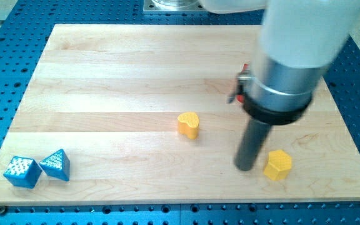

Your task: Slightly move the hexagon to the right

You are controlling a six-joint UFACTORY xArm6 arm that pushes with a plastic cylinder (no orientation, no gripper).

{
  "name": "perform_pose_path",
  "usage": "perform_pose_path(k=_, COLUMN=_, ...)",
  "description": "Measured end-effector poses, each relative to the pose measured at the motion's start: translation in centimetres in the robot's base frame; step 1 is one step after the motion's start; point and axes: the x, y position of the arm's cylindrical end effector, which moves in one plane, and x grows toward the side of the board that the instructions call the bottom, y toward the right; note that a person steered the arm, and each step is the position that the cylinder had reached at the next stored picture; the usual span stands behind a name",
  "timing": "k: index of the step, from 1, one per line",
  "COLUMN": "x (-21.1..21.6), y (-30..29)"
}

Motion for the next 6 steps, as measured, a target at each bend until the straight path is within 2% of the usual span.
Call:
perform_pose_path(k=1, x=2.0, y=-0.9)
perform_pose_path(k=3, x=1.7, y=7.4)
perform_pose_path(k=4, x=1.8, y=6.3)
perform_pose_path(k=5, x=2.2, y=-5.0)
perform_pose_path(k=6, x=0.3, y=-12.9)
